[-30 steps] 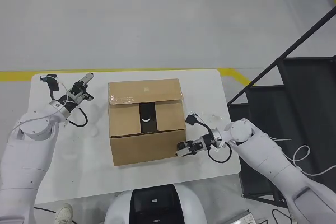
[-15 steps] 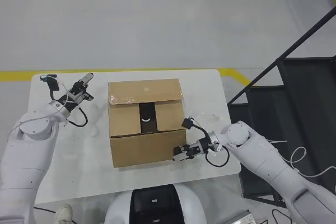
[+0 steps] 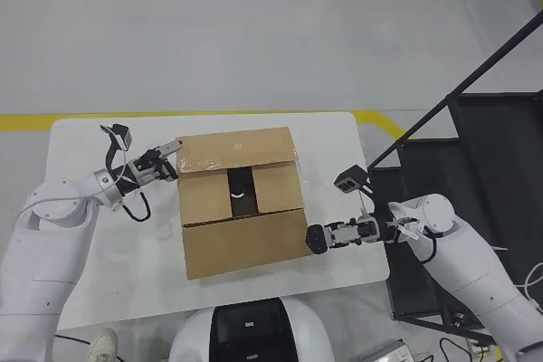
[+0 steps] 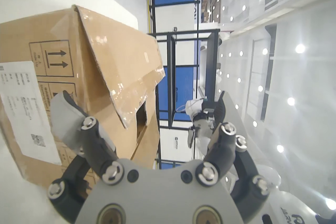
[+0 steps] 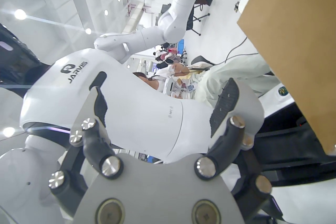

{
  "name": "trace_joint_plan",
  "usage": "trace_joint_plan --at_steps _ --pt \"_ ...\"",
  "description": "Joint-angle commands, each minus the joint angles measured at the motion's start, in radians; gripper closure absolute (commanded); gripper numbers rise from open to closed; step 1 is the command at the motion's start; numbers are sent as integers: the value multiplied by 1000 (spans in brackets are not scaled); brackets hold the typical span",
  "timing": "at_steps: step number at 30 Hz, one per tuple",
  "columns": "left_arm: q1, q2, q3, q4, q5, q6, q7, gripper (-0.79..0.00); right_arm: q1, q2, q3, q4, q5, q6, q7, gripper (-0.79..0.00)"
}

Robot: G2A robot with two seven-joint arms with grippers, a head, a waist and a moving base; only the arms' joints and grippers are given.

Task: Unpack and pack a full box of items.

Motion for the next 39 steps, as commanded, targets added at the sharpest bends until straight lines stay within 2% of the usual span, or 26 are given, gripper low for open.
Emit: trace_joint_plan --at_steps 1,7,12,19,29,34,39 --pt "-10 -1 16 11 27 8 1 -785 -18 1 38 4 21 -4 -4 -785" --pt "-58 -20 83 57 0 -31 1 -785 -50 -11 88 21 64 2 2 -785" --pt "-73 -19 63 81 -55 -49 -21 -785 -63 -23 106 15 54 29 29 -785" --pt "-50 -4 26 63 -71 -50 -97 -785 -62 -43 113 13 37 51 51 -785" --pt "-47 -6 50 37 -114 -51 -161 -785 -53 -70 117 38 20 71 71 -785" --pt "-48 -12 77 43 -118 -48 -129 -785 -46 -82 122 51 14 79 79 -785" --pt "-70 -28 119 87 -155 -65 -93 -785 -37 -94 123 64 7 83 83 -785"
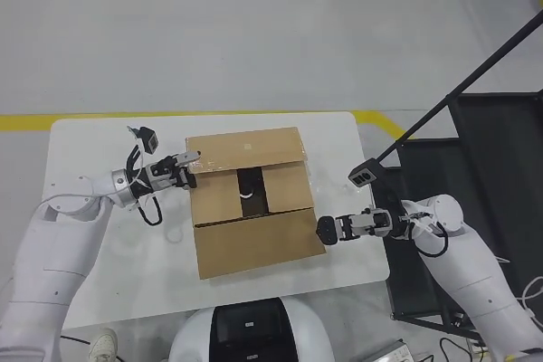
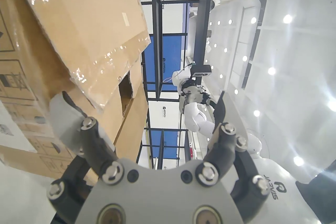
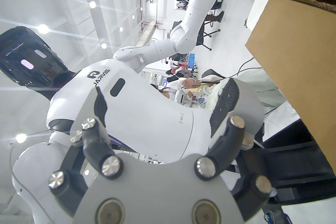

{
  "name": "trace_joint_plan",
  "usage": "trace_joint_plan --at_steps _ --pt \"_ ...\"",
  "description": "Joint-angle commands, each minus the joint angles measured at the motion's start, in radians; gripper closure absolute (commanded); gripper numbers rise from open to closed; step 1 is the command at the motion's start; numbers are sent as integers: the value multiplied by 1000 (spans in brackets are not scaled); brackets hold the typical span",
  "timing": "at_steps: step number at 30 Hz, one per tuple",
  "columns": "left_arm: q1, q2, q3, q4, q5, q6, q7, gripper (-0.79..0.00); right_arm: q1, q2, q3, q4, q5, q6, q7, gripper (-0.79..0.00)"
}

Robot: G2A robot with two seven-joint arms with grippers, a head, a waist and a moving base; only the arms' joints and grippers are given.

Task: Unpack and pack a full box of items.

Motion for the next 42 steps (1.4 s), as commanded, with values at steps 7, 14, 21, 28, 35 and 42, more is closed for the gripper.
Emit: trace_joint_plan --at_steps 7,14,21,28,35,42 --pt "-63 -28 15 87 -196 -62 6 -785 3 -14 8 16 -17 9 9 -785" --pt "-150 -57 46 175 -267 -85 56 -785 11 -25 1 35 -47 13 13 -785" --pt "-282 -115 125 326 -317 -136 204 -785 16 -34 -3 63 -61 6 6 -785" --pt "-433 -198 261 513 -232 -179 411 -785 23 -41 -10 93 -67 6 6 -785" --pt "-517 -274 377 682 -53 -214 650 -785 28 -46 -1 111 -67 11 11 -785" --pt "-554 -314 440 788 92 -192 697 -785 31 -51 2 116 -68 16 16 -785"
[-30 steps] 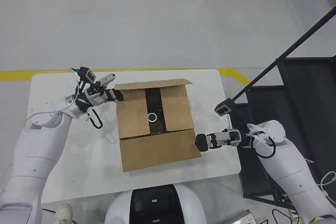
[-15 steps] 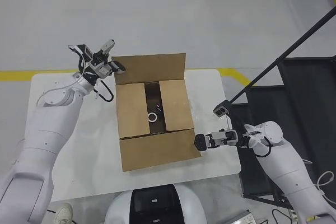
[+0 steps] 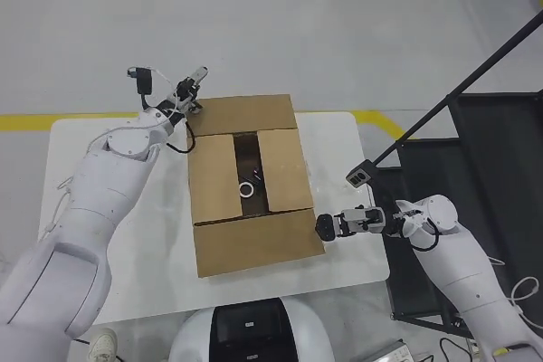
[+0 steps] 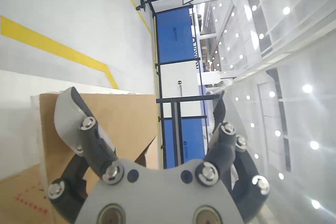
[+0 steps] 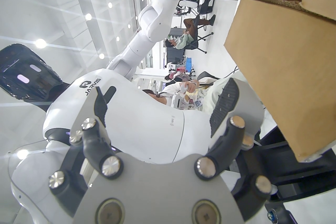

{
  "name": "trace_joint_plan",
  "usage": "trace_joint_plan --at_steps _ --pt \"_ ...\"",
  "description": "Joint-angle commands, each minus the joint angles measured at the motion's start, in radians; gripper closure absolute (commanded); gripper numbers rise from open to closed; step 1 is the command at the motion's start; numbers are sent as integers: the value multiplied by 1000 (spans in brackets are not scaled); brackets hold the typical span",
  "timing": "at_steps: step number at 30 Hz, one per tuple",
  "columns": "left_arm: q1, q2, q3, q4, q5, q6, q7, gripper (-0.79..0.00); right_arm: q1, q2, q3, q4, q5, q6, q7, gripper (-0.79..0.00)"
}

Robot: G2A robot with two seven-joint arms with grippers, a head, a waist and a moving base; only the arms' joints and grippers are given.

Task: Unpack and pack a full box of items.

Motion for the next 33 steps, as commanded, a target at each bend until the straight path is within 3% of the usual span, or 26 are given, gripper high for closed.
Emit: trace_joint_plan --at_steps 1,13,16,20,27,33 --pt "-6 -7 14 23 40 6 -5 -785 1 -1 1 1 0 1 1 -785" --pt "-21 -24 44 96 183 56 -68 -785 -1 -8 3 2 -13 6 6 -785" --pt "-28 -20 25 106 165 49 -90 -785 -2 -9 2 -1 -18 6 6 -785" --pt "-32 -9 -39 104 84 -17 -9 -785 1 -12 2 12 -17 -3 -3 -785" --pt "0 47 -153 68 -7 -194 8 -785 60 -19 -9 149 -131 -123 -123 -785" --pt "97 117 -220 -27 40 -220 -65 -785 155 -39 -69 290 -249 -263 -264 -785"
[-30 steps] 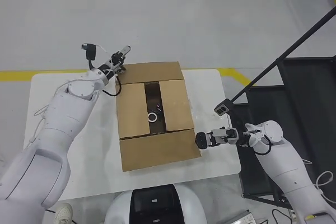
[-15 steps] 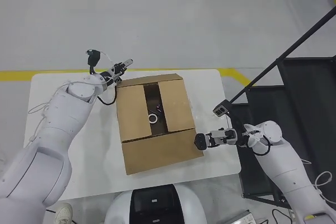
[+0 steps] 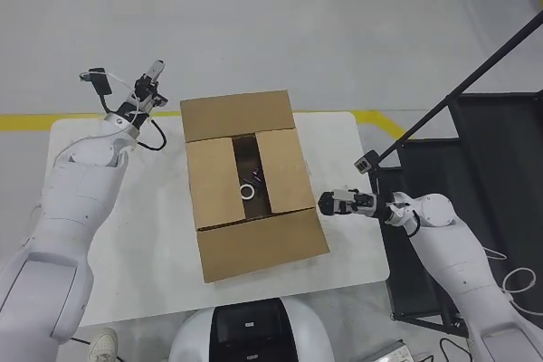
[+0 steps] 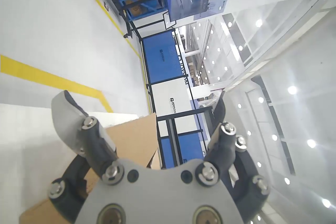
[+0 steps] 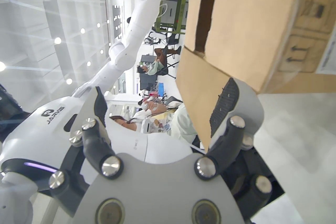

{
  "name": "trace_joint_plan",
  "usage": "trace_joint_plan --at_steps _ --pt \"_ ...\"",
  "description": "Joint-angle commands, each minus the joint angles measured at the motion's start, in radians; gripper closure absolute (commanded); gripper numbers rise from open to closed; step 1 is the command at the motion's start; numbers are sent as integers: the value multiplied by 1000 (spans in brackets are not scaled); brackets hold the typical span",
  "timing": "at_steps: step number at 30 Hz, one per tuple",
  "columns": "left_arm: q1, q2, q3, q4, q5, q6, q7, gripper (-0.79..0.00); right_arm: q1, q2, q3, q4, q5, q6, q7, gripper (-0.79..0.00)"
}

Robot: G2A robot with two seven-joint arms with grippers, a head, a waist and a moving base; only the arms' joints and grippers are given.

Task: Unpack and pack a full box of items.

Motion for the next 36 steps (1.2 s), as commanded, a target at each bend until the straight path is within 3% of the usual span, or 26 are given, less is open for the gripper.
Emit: trace_joint_plan --at_steps 1,6,13,18,29,36 --pt "41 28 -22 -46 32 15 -35 -785 36 -9 -18 55 -31 -58 -58 -785" --pt "56 38 -31 -64 46 15 -35 -785 122 -31 -51 158 -66 -135 -166 -785" --pt "56 38 -31 -64 46 15 -35 -785 223 -69 -150 264 -175 -123 -251 -785" --pt "56 38 -31 -64 46 15 -35 -785 225 -82 -188 285 -201 -116 -255 -785" --pt "56 38 -31 -64 46 15 -35 -785 124 -70 -179 106 -168 -103 -167 -785" --pt "56 38 -31 -64 46 15 -35 -785 100 -74 -203 12 -219 -60 -193 -785"
